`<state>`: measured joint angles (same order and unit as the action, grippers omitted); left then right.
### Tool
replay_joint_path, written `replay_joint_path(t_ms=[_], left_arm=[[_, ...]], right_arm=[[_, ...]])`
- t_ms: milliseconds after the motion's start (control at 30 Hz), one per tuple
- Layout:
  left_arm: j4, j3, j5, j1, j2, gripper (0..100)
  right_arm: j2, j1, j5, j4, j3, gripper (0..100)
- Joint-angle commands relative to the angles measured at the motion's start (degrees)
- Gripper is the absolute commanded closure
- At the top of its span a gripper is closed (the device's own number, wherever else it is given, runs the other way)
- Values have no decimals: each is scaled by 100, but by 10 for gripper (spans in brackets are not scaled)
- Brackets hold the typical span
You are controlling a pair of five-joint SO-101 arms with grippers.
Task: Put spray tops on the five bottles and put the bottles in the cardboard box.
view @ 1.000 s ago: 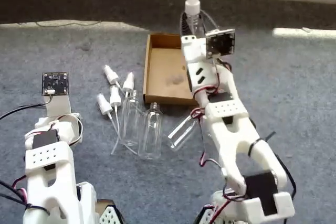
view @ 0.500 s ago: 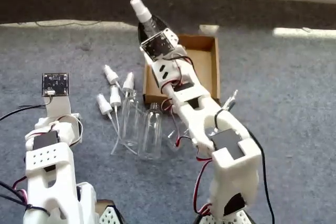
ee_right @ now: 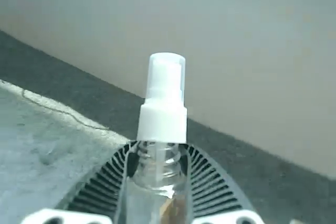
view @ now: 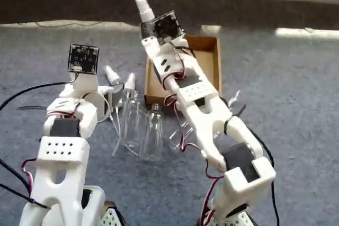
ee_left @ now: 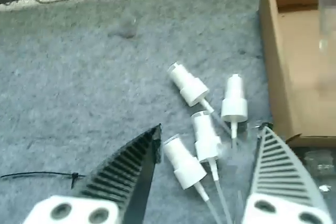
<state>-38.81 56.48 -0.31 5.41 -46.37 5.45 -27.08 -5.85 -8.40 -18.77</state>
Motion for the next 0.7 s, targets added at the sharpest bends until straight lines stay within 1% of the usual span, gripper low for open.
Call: replay_joint_path(t_ms=[0,100,200,267,400,533,667], left_arm=[[501,-295,211,-576,-84,715],[651,-338,571,-936,-84,713],[624,-418,879,-1218,-84,680],[651,-453,888,-1262,-84,677],[712,-585,888,-1393,-84,675],[976,-585,888,-1578,-75,677],[1020,-585,888,-1613,-75,677]], right_arm=[[-989,31,826,629,382,994],[-1323,-4,826,673,347,994],[-1578,-4,844,673,347,994],[-1754,4,853,725,295,994],[-2088,-13,862,1218,75,994],[-2422,-13,870,1552,-40,994],[-2826,-13,870,2053,-75,994]])
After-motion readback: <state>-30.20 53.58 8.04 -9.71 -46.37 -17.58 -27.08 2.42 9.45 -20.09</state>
